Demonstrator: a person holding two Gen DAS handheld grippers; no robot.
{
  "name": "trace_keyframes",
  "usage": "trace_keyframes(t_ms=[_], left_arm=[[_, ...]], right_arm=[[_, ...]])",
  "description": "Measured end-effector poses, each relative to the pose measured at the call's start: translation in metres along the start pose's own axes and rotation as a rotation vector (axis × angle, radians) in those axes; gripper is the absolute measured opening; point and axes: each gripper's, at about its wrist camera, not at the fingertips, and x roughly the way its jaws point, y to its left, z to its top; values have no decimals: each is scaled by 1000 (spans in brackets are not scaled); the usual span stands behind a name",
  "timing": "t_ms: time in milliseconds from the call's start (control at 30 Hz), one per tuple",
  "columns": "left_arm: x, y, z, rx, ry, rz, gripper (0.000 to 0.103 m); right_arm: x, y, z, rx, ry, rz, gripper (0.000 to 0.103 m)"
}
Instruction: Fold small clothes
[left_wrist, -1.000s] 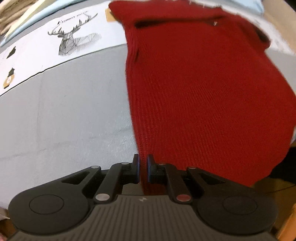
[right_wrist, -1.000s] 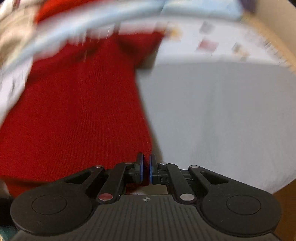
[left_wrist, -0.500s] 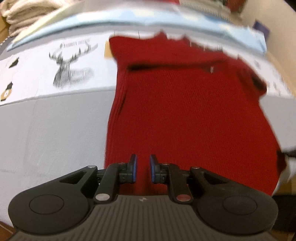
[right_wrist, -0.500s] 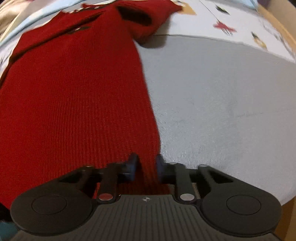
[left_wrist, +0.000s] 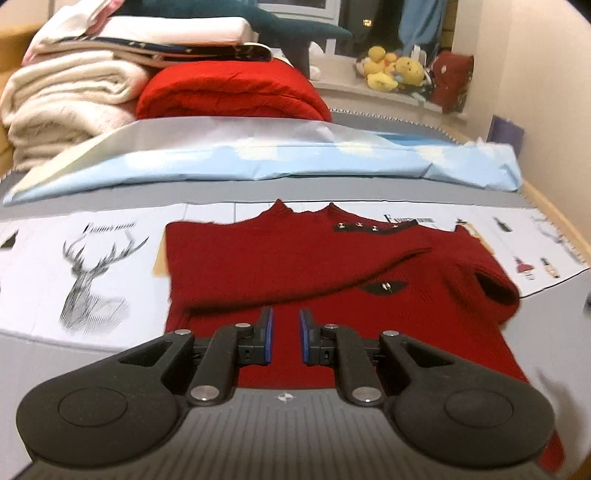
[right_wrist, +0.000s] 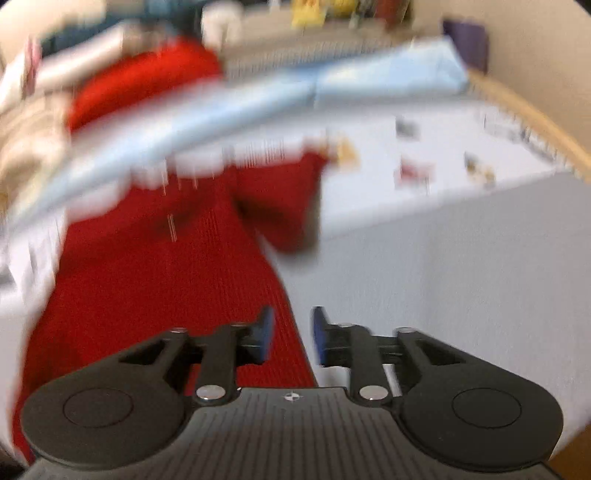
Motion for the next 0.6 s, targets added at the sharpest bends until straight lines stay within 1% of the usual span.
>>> trace_keyframes(t_ms=[67,133,167,233,267,333,367,400,467,500,533,567,600], left_arm=[[27,-18,11,14,17,-6,15],[54,-39,20,50,16,-10,15],[67,-48,23,71,12,-17,15],[96,-68,31,102,7,-33,15],[111,-77,34,111,10,-39,16],[148,-97,40,118,28,-43,29],[167,-107,43,118,45,-38,46],[182,-115,44,118,61,-37,54],[211,-131,44,135,98,-46,55],[225,-139,42,163,121,-41,55],[237,-146,39,209,136,-17,52],[244,-150,35,257,142,10,30],[249,-151,32,303,129,42,14]], right_arm=[[7,17,27,53,-65,54,42],[18,27,41,82,-109,98,42],[28,31,42,78,-127,104,42],[50,36,41,68,-83,33,42],[56,29,40,78,-62,31,42],[68,22,43,131,-3,10,42],[68,20,39,148,8,3,42],[74,18,40,153,15,5,42],[78,16,41,149,41,0,42],[80,14,41,156,48,-7,42],[82,12,41,165,58,-13,42],[87,10,40,171,69,-15,42],[92,8,40,177,79,-16,42]])
